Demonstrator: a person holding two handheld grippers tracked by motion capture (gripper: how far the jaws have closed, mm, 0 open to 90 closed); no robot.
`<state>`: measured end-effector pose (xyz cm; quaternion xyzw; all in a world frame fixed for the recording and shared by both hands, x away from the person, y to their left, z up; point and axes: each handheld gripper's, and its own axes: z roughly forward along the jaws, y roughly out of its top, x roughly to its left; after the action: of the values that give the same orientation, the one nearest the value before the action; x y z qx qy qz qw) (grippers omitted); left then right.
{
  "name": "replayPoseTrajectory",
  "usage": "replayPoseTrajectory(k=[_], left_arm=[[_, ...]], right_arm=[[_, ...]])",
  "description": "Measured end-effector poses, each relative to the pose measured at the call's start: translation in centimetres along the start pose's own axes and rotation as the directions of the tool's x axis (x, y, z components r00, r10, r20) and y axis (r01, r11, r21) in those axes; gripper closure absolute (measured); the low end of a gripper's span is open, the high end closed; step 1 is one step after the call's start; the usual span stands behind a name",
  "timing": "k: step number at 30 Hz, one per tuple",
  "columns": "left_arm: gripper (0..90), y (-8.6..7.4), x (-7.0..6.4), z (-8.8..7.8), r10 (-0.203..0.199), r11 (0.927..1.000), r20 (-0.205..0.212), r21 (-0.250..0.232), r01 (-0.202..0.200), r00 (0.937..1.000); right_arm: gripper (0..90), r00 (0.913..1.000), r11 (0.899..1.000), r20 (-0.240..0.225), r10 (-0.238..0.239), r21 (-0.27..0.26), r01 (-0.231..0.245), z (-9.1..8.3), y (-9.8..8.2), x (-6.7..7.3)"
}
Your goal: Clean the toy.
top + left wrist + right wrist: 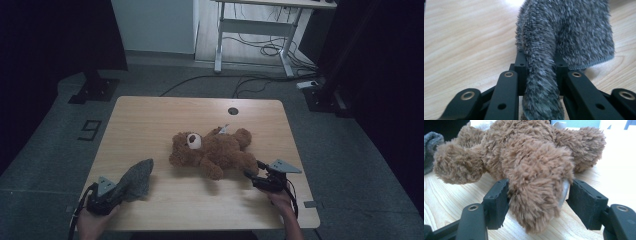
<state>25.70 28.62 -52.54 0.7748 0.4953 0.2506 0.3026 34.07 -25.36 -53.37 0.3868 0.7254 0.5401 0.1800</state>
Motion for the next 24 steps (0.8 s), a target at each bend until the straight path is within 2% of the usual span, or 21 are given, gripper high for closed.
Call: replayPoseTrajectory(k=[5, 9, 11, 13, 15, 24], left_arm=[[65.6, 0.1, 0.1, 0.3, -0.005, 0.9998, -0.014, 0.018, 0.006, 0.9999], [52.9, 0.3, 0.3, 0.3, -0.01, 0.9991, -0.063, 0.039, 0.013, 0.9979], [44.2, 0.3, 0.3, 0.3, -0.017, 0.9989, -0.054, 0.043, 0.019, 0.9984], [35.0, 0.3, 0.4, 0.3, -0.036, 0.9983, -0.021, 0.046, 0.036, 0.9991], [27.8, 0.4, 0.5, 0.1, -0.052, 0.9984, 0.004, 0.021, 0.052, 0.9987], [23.0, 2.2, 0.4, -2.1, -0.048, 0.9955, 0.032, -0.08, 0.051, 0.9983]], right_arm=[[32.8, 1.0, 1.0, -0.001, -0.003, 0.003, 0.003, 0.0, 0.0, 0.0], [32.9, 1.0, 1.0, 0.001, 0.001, 0.002, -0.001, 0.0, 0.0, -0.1], [32.8, 1.0, 1.0, 0.0, -0.002, 0.002, 0.002, 0.0, 0.0, 0.0], [32.8, 1.0, 1.0, -0.001, -0.003, 0.001, 0.003, 0.0, 0.0, 0.0], [32.8, 1.0, 1.0, -0.002, -0.004, 0.002, 0.004, 0.0, 0.0, 0.0], [32.0, 1.0, 1.0, 0.001, -0.005, -0.001, 0.005, -0.1, 0.1, 0.1]])
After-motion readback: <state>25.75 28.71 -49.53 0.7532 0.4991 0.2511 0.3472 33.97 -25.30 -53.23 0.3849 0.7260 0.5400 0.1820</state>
